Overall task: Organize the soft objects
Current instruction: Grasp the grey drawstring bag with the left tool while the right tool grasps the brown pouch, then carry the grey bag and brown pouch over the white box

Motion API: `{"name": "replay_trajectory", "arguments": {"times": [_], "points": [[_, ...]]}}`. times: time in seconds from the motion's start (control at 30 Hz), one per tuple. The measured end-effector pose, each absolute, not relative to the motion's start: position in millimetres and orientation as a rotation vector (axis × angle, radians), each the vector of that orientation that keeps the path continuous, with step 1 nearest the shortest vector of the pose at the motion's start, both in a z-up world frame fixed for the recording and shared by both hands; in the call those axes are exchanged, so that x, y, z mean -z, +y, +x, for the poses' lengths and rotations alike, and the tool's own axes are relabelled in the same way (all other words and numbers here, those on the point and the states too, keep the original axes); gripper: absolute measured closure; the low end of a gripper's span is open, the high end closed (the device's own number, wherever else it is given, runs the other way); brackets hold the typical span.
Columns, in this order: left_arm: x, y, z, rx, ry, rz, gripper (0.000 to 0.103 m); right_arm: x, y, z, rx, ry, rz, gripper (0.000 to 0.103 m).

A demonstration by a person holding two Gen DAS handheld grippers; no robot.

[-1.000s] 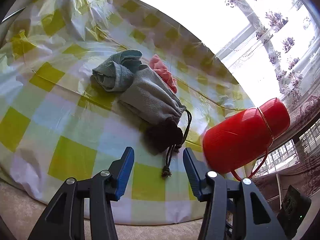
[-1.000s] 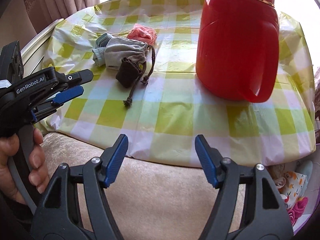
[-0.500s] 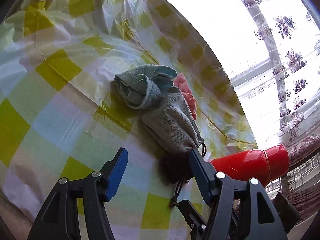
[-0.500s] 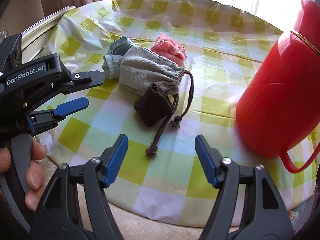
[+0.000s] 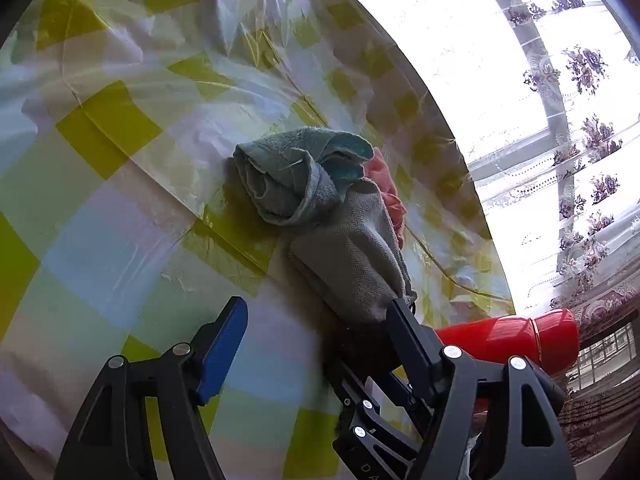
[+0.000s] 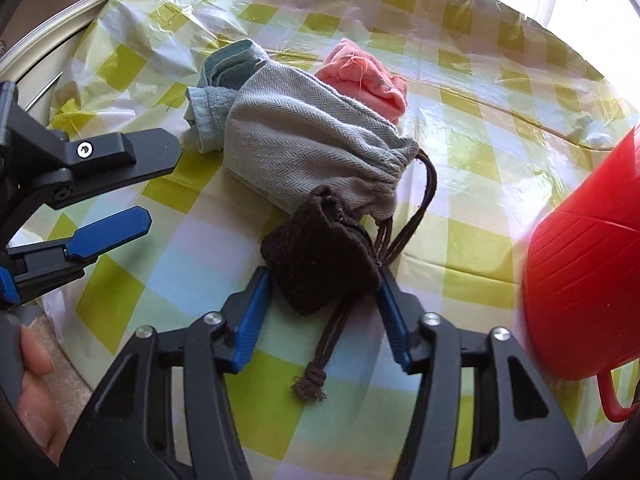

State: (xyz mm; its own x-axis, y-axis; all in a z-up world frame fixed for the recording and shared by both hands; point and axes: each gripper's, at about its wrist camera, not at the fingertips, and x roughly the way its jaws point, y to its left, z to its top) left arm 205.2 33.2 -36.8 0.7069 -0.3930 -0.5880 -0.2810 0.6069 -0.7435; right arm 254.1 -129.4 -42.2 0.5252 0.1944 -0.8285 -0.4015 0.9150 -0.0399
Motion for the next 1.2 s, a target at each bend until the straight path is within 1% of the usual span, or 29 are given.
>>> {"name": "replay_trajectory", "arguments": {"times": [0.07, 0.17, 0.3, 0.37, 0.53, 0.6, 0.77, 0.83, 0.87, 0.9, 0.97, 1.0, 1.1, 1.2], "points": [[39.5, 32.7, 208.8, 0.079, 0.819, -0.965, 0.030, 41.2, -131.3, 254.8, -0.362, 0.954, -0.228, 0.061], [43.3, 31.4, 216.5, 0.092, 0.827, -1.008, 0.030, 38.7, -138.8, 253.1, -0.363, 0.942, -0.192, 0.072], [47.3, 27.4, 229.5, 0.092, 0.828, -1.061, 0.030, 27.3, -158.3, 247.8, -0.340, 0.909, -0.119, 0.073], [49.2, 23.9, 239.1, 0.092, 0.833, -1.090, 0.030, 22.9, -167.4, 242.5, -0.331, 0.900, -0.090, 0.076], [50.5, 12.8, 262.9, 0.080, 0.856, -1.135, 0.030, 10.0, -188.8, 219.7, -0.300, 0.859, -0.040, 0.076], [50.7, 7.6, 272.2, 0.052, 0.876, -1.140, 0.026, 5.6, -196.5, 211.0, -0.294, 0.846, -0.023, 0.076], [43.6, -3.8, 288.3, -0.053, 0.908, -1.096, 0.026, 3.1, -212.5, 200.8, -0.287, 0.848, 0.018, 0.076], [38.7, -12.2, 295.1, -0.076, 0.926, -1.016, 0.027, 4.0, -217.5, 198.3, -0.286, 0.856, 0.035, 0.076], [36.0, -17.7, 298.6, -0.091, 0.941, -0.947, 0.033, 4.3, -220.3, 198.1, -0.284, 0.859, 0.043, 0.076], [34.2, -23.5, 301.0, -0.113, 0.956, -0.879, 0.045, 4.1, -223.1, 197.8, -0.282, 0.860, 0.050, 0.076], [34.1, -29.2, 302.4, -0.120, 0.956, -0.811, 0.054, 3.7, -226.5, 196.0, -0.278, 0.863, 0.060, 0.076], [33.9, -30.3, 302.6, -0.113, 0.954, -0.792, 0.060, 3.7, -227.7, 195.1, -0.279, 0.866, 0.064, 0.076], [36.8, -29.3, 299.1, -0.063, 0.938, -0.824, 0.067, 2.2, -230.1, 190.4, -0.280, 0.865, 0.071, 0.076], [33.1, -28.6, 285.7, -0.026, 0.902, -0.821, 0.071, 0.1, -233.4, 186.9, -0.279, 0.864, 0.082, 0.076]]}}
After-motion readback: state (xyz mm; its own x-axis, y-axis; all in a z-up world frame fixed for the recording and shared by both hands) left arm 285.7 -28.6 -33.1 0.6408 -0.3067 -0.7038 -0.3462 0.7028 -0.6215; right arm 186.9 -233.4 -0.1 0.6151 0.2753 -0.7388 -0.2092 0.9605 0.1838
